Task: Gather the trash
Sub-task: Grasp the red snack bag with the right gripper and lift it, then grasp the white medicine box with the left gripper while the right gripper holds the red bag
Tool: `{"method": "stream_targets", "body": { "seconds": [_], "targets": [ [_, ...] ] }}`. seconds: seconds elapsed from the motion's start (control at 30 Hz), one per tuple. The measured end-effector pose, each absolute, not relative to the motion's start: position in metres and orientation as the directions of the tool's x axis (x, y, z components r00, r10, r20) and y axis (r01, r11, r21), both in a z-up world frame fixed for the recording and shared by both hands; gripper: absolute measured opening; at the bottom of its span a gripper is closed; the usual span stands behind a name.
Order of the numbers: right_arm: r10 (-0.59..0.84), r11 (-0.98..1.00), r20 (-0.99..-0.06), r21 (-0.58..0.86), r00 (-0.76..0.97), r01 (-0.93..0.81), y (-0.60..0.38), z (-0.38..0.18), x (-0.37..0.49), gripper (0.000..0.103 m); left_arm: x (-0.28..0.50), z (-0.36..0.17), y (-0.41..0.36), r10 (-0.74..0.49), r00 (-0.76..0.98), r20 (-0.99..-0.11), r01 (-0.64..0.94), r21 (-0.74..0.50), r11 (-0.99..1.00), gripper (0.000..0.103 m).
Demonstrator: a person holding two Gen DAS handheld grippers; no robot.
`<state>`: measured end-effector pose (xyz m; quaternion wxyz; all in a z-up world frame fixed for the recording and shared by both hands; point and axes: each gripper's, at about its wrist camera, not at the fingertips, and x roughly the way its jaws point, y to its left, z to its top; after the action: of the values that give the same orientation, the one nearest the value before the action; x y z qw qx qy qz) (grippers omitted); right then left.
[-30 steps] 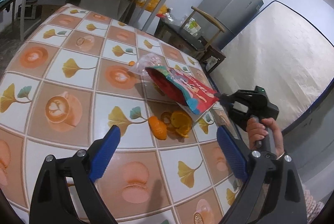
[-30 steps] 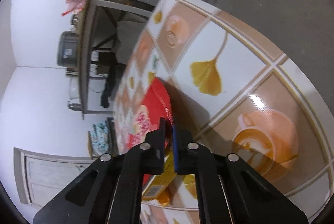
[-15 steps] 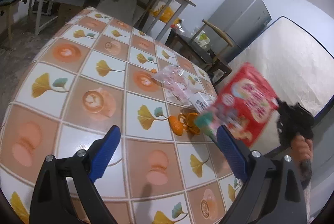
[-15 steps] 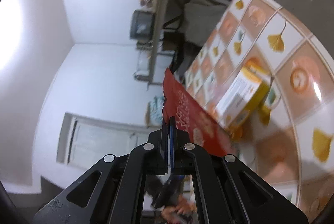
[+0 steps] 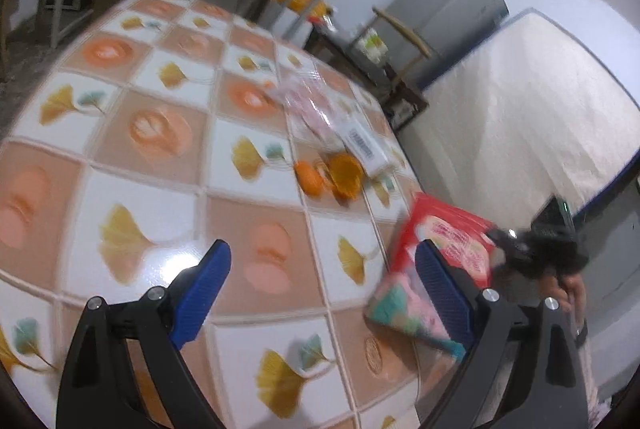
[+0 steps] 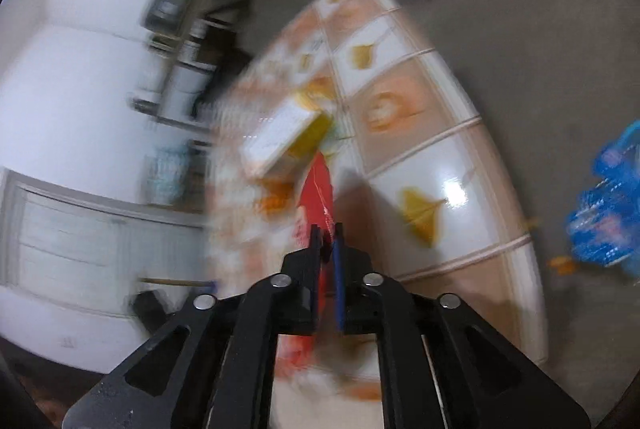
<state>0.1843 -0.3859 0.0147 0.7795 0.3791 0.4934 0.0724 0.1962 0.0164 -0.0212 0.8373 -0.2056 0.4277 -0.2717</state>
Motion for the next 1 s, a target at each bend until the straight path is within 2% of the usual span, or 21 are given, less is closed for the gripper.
{"method": "stream_targets", "body": {
  "seconds": [0.03, 0.07, 0.13, 0.23, 0.37, 0.47, 0.53, 0.57, 0.63, 0.73, 0.8, 0.83, 0.97, 1.0],
  "targets": [
    [0.449, 0.735, -0.74, 0.624, 0.5, 0.264, -0.382, 0.013, 0.187, 0.022, 0.193, -0.025, 0.007, -0.638, 0.465, -0.614, 0.29, -0.575, 0.765, 0.091],
    [0.405, 0.769, -0.77, 0.579, 0.493, 0.271, -0.376, 0.009, 0.191, 0.04, 0.191, -0.028, -0.002, -0.648, 0.444, -0.619, 0.302, -0.577, 0.758, 0.091],
    [0.354, 0.804, -0.799, 0.526, 0.487, 0.278, -0.366, 0.002, 0.196, 0.059, 0.187, -0.032, -0.017, -0.662, 0.417, -0.623, 0.325, -0.578, 0.749, 0.091],
    [0.342, 0.796, -0.794, 0.529, 0.502, 0.294, -0.356, -0.004, 0.193, 0.068, 0.183, -0.036, -0.035, -0.674, 0.393, -0.626, 0.356, -0.572, 0.739, 0.09],
    [0.352, 0.743, -0.767, 0.577, 0.536, 0.339, -0.361, -0.009, 0.167, 0.071, 0.184, -0.039, -0.05, -0.679, 0.38, -0.629, 0.368, -0.57, 0.734, 0.085],
    [0.383, 0.699, -0.756, 0.613, 0.53, 0.369, -0.36, -0.016, 0.146, 0.071, 0.185, -0.04, -0.06, -0.663, 0.38, -0.645, 0.381, -0.544, 0.748, 0.076],
    [0.421, 0.675, -0.75, 0.635, 0.51, 0.375, -0.353, -0.023, 0.137, 0.071, 0.185, -0.04, -0.068, -0.625, 0.396, -0.673, 0.396, -0.489, 0.777, 0.064],
    [0.451, 0.661, -0.742, 0.651, 0.497, 0.372, -0.348, -0.029, 0.135, 0.071, 0.184, -0.04, -0.07, -0.614, 0.401, -0.68, 0.405, -0.469, 0.784, 0.061],
    [0.499, 0.643, -0.729, 0.674, 0.469, 0.364, -0.336, -0.04, 0.135, 0.069, 0.185, -0.042, -0.076, -0.598, 0.403, -0.693, 0.418, -0.443, 0.793, 0.046],
    [0.539, 0.612, -0.689, 0.716, 0.485, 0.337, -0.327, -0.043, 0.139, 0.067, 0.186, -0.046, -0.084, -0.595, 0.382, -0.708, 0.436, -0.429, 0.791, 0.03],
    [0.578, 0.571, -0.656, 0.75, 0.485, 0.333, -0.321, -0.049, 0.145, 0.057, 0.186, -0.051, -0.088, -0.59, 0.364, -0.72, 0.438, -0.427, 0.791, 0.021],
    [0.596, 0.552, -0.643, 0.763, 0.481, 0.336, -0.319, -0.052, 0.148, 0.048, 0.187, -0.053, -0.089, -0.59, 0.357, -0.724, 0.436, -0.43, 0.791, 0.018],
    [0.626, 0.501, -0.612, 0.79, 0.483, 0.352, -0.313, -0.064, 0.151, 0.021, 0.186, -0.057, -0.091, -0.597, 0.343, -0.725, 0.435, -0.441, 0.785, 0.015],
    [0.618, 0.507, -0.616, 0.787, 0.489, 0.351, -0.313, -0.063, 0.151, 0.018, 0.185, -0.058, -0.092, -0.598, 0.342, -0.725, 0.438, -0.44, 0.784, 0.015]
  ]
}}
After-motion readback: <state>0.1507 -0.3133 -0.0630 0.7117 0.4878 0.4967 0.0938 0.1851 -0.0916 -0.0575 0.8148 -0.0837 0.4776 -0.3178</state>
